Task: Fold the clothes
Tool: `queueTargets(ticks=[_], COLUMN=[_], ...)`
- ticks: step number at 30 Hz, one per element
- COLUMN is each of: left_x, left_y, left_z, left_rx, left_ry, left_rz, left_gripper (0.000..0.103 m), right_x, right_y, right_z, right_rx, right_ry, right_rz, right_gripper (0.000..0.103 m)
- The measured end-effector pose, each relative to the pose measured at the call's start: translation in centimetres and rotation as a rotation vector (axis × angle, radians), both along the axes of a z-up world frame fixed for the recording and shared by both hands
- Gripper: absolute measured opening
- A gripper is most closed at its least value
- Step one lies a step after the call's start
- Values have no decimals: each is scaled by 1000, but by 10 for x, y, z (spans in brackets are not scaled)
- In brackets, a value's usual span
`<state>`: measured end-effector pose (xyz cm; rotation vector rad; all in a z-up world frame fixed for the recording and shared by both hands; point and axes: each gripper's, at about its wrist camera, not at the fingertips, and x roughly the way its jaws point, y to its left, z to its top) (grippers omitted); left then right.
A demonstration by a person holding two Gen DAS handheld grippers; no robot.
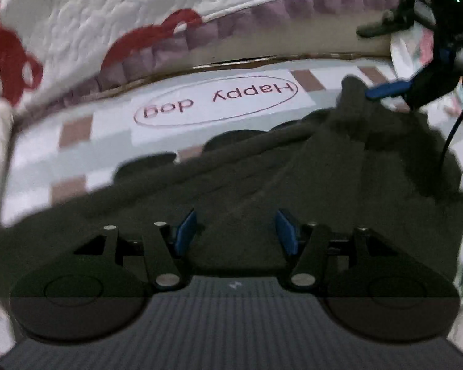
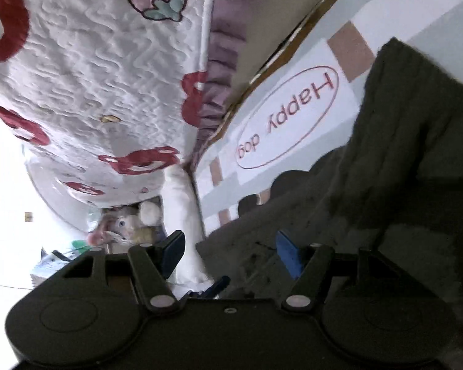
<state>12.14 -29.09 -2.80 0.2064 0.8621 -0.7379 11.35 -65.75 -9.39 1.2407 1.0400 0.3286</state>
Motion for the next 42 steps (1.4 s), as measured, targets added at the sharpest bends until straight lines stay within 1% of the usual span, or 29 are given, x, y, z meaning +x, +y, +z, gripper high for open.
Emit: queueTargets(ticks=[3, 6, 8, 9, 11, 12, 13, 14, 15, 16, 17, 18, 19, 21, 22, 24, 25, 27, 28, 29, 30, 31, 32, 33, 34, 36, 38, 40, 42], left_x=[-4, -8, -13, -16, -28, -35, -44, -50, -55, -55, -52, -53, -55, -69, -76, -89, -94, -107, -111, -113, -115, -110, -102, -92, -84, -68, -58, -52, -48], left_y=[-2, -4, -9, -12, -26, -33, -42, -48, -52, -52, -51, -49, -48, -52, -53, -52, -50, -40, -35, -29, -23, -15, -2, 15, 30, 57, 73, 80, 82], left_z=[-10, -20, -26, -29, -40, -46, -52, -55, -56, -50, -40, -26, -11, 14, 21, 34, 34, 14, -1, -16, -32, -40, -43, -42, -40, -35, -26, -19, -16], left_rx=[-39, -78, -64, -54, 81, 155, 280, 351, 401, 389, 355, 339, 328, 423, 446, 473, 466, 486, 518, 550, 582, 566, 501, 387, 275, 108, 55, 54, 80], left_ry=[38, 76, 106, 124, 134, 138, 77, 10, -53, -78, -93, -153, -225, -451, -506, -579, -578, -551, -481, -398, -314, -189, -54, 86, 201, 337, 314, 216, 80], left_rz=[-7, -13, -39, -58, -159, -213, -261, -288, -310, -295, -262, -234, -208, -209, -230, -282, -290, -320, -313, -297, -281, -221, -127, -23, 51, 185, 281, 322, 320], left_gripper=[56, 57, 61, 63, 63, 59, 35, 23, 22, 20, 20, 19, 19, 20, 20, 23, 29, 35, 46, 49, 49, 49, 49, 49, 49, 50, 52, 60, 62], right_x=[3, 5, 8, 8, 7, 7, 7, 8, 8, 7, 6, 5, 3, -1, -3, -5, -6, -9, -10, -11, -12, -13, -14, -16, -18, -17, -17, -17, -17], right_y=[-7, -15, -12, -12, -14, -15, -17, -16, -15, -16, -17, -17, -19, -24, -27, -31, -33, -35, -36, -36, -36, -35, -34, -33, -32, -30, -28, -26, -23], right_z=[8, 9, 6, 2, -4, -6, -8, -10, -13, -17, -21, -25, -29, -31, -31, -29, -28, -26, -26, -25, -25, -25, -26, -26, -26, -24, -22, -20, -19], right_rx=[-244, -438, -567, -573, -533, -507, -490, -480, -471, -453, -424, -392, -355, -296, -276, -262, -256, -247, -254, -261, -269, -279, -288, -296, -304, -324, -345, -365, -385], right_ry=[28, 55, 76, 82, 85, 87, 90, 93, 98, 110, 126, 139, 146, 147, 137, 116, 115, 115, 118, 121, 125, 131, 137, 145, 149, 145, 142, 139, 135], right_rz=[0, 18, 52, 58, 54, 44, 36, 30, 22, 13, 4, -6, -18, -45, -60, -77, -83, -92, -91, -90, -87, -81, -76, -73, -74, -84, -95, -106, -116], right_gripper=[71, 71, 71, 71, 71, 71, 71, 71, 71, 71, 71, 71, 71, 71, 71, 71, 71, 71, 71, 71, 71, 71, 71, 71, 71, 71, 71, 71, 71])
